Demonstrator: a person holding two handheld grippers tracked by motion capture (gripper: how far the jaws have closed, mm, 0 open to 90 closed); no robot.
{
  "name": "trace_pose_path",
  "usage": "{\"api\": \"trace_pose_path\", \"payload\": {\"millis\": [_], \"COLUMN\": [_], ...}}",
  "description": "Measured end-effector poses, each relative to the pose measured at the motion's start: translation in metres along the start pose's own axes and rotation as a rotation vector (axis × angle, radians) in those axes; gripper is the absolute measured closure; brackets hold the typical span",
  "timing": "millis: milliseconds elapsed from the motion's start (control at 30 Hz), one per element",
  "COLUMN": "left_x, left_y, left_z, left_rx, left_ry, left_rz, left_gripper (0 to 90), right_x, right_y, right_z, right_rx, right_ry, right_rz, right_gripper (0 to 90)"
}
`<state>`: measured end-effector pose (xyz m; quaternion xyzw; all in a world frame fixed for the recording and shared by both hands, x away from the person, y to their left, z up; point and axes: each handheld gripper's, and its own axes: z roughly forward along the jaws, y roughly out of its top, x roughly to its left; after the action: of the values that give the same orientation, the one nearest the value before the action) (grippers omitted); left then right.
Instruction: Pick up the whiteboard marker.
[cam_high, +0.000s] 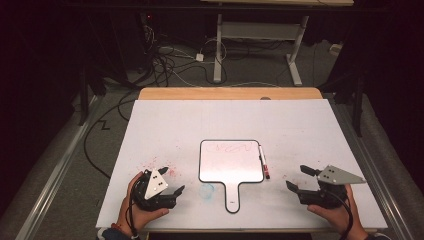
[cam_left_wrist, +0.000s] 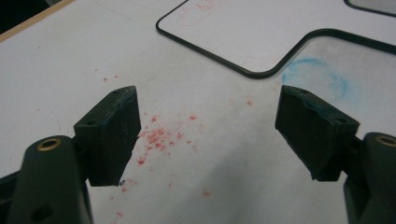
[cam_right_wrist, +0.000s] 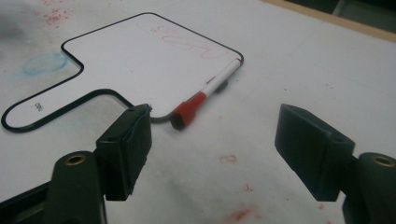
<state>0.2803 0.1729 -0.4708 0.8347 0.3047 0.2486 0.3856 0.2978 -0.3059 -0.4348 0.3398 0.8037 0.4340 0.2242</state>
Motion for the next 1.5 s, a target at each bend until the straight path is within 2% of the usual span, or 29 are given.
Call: {"api": "trace_pose_path", "payload": {"millis": [233,300,367,433,467,533,633,667,700,800,867,967,1067,1100,1133,1233,1367,1467,1500], "left_x": [-0.001,-0.002,-0.003,-0.003,-0.003,-0.004,-0.003,-0.004,-0.004,-0.004,-0.004,-0.005,-0.004,-0.004,-0.003,0.0,0.0,0.001,0.002], "left_y": [-0.001,-0.001,-0.001,0.0,-0.001,-0.001,-0.002,-0.002,-0.002,-0.002,-0.002,-0.001,-0.002,-0.002,-0.003,-0.004,-0.002,0.002,0.005], "left_z": [0.002,0.003,0.003,0.003,0.003,0.004,0.005,0.006,0.006,0.007,0.008,0.009,0.01,0.011,0.012,0.013,0.014,0.015,0.015], "left_rx": [0.024,0.027,0.029,0.024,0.027,0.037,0.04,0.045,0.046,0.044,0.049,0.055,0.071,0.081,0.086,0.09,0.09,0.064,0.048], "left_ry": [0.007,0.009,0.01,0.012,0.014,0.009,0.012,0.005,0.003,-0.01,-0.025,-0.028,-0.038,-0.043,-0.047,-0.06,-0.071,-0.092,-0.107], "left_rz": [0.001,0.007,0.009,0.021,0.023,0.017,0.025,0.018,0.018,0.02,0.004,0.004,-0.007,-0.01,-0.016,-0.039,-0.045,-0.068,-0.078], "left_gripper": [21.8,23.1,23.1,23.1,23.1,23.1,23.1,23.1,23.1,23.1,23.3,23.2,23.3,23.3,23.3,23.3,23.3,23.4,23.4], "right_x": [-0.013,-0.016,-0.02,-0.024,-0.026,-0.031,-0.038,-0.044,-0.044,-0.048,-0.049,-0.05,-0.047,-0.046,-0.046,-0.047,-0.046,-0.041,-0.041], "right_y": [0.025,0.034,0.042,0.049,0.052,0.056,0.059,0.058,0.058,0.054,0.055,0.055,0.057,0.058,0.059,0.059,0.061,0.068,0.068], "right_z": [0.031,0.042,0.055,0.07,0.076,0.09,0.113,0.126,0.126,0.143,0.145,0.147,0.146,0.146,0.145,0.142,0.139,0.129,0.129], "right_rx": [0.064,0.097,0.132,0.173,0.183,0.218,0.282,0.311,0.311,0.36,0.352,0.358,0.356,0.354,0.351,0.351,0.339,0.278,0.278], "right_ry": [0.062,0.095,0.108,0.143,0.134,0.157,0.144,0.144,0.144,0.151,0.155,0.194,0.187,0.18,0.177,0.178,0.178,0.171,0.171], "right_rz": [0.069,0.073,0.096,0.134,0.142,0.161,0.194,0.234,0.234,0.258,0.254,0.262,0.241,0.23,0.213,0.215,0.196,0.168,0.168], "right_gripper": [35.6,42.1,42.2,42.9,42.9,43.4,44.5,45.8,45.8,50.6,61.8,74.8,76.9,81.1,81.3,81.5,81.6,81.6,81.6]}}
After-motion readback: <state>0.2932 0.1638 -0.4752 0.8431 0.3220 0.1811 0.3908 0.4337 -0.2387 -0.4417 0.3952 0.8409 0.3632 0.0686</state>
